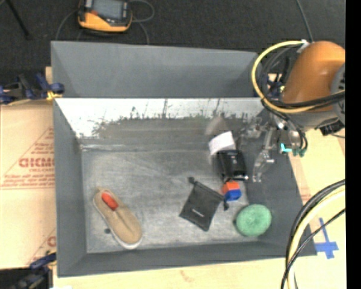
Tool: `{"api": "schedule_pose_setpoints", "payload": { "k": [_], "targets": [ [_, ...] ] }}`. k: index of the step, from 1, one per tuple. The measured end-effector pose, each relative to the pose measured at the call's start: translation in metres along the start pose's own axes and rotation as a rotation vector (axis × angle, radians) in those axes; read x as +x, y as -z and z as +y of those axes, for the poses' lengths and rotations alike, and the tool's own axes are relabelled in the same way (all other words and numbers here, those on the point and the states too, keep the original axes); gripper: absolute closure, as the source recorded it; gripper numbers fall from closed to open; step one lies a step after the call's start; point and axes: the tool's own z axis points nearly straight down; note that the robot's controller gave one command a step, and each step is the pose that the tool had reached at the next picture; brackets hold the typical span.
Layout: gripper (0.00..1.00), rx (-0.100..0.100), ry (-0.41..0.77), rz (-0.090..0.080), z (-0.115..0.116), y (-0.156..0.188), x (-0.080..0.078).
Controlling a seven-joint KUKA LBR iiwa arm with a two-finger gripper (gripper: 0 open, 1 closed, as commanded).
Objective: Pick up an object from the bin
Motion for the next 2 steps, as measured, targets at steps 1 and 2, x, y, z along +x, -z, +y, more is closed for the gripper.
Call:
{"api": "schedule_pose_setpoints", "payload": {
  "k": [1, 2],
  "targets": [
    [0.0, 0.002, 0.003, -0.008, 0.0, 0.005, -0.002],
    [0.0, 0.0, -0.127, -0.01, 0.041, -0.042, 0.014]
  ]
}}
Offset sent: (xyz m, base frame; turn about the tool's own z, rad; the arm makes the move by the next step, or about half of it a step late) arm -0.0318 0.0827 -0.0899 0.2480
